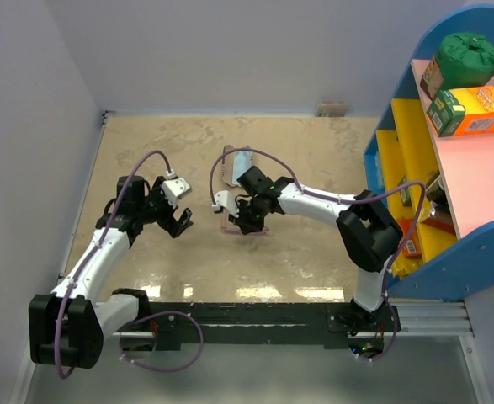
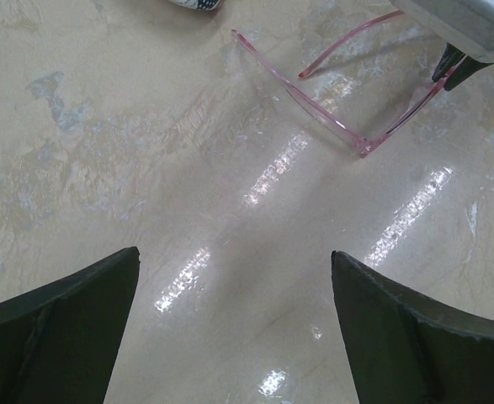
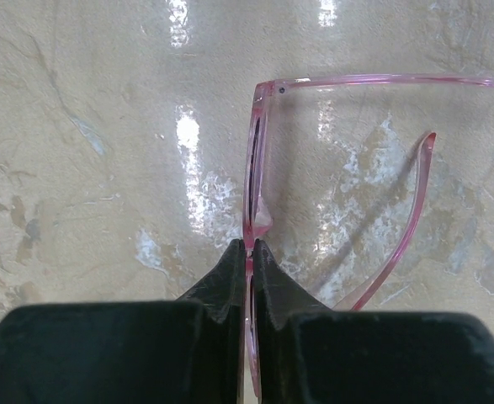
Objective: Organize the sunglasses
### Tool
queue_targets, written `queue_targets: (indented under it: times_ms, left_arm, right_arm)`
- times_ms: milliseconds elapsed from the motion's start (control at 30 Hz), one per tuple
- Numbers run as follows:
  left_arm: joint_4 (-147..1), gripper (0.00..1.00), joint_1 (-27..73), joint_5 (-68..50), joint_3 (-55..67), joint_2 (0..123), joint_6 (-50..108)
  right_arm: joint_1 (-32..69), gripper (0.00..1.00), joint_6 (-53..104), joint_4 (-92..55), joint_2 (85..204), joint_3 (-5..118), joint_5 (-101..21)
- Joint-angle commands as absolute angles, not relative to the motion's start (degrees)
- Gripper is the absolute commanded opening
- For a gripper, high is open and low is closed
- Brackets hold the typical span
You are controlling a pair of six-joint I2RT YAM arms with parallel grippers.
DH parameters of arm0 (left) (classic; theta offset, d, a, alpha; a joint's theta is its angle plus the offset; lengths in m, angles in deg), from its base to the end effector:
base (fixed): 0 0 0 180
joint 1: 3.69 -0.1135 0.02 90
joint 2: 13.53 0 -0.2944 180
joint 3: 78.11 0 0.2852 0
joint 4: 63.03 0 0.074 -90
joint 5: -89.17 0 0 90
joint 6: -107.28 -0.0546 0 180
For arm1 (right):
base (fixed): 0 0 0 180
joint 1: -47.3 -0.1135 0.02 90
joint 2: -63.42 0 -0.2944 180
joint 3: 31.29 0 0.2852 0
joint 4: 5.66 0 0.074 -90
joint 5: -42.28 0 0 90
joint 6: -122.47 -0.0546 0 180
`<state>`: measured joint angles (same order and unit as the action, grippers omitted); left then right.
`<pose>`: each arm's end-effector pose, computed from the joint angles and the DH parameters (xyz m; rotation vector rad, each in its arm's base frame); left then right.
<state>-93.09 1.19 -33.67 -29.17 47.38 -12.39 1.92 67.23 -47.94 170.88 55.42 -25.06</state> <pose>0.2415 -0.0503 0.2314 0.9205 1.9972 -0.4193 0.2881 0.3219 0.1824 -1.8041 1.9468 0.5877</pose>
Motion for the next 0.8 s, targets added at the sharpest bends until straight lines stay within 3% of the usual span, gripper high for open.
queue_targets:
  times_ms: [0,767]
  left_arm:
    - [-92.8,1.0,0.6,-35.6,-28.6,46.8,-13.6]
    - [-92.3,1.0,0.2,-35.4,-28.6,46.1,-13.0]
  right_arm:
    - [1.7,0.0,68.1,-48.1,168.0,55.7,-24.6]
    - [1.6,0.0,71.1,-55.3,163.2,57.4,-17.4]
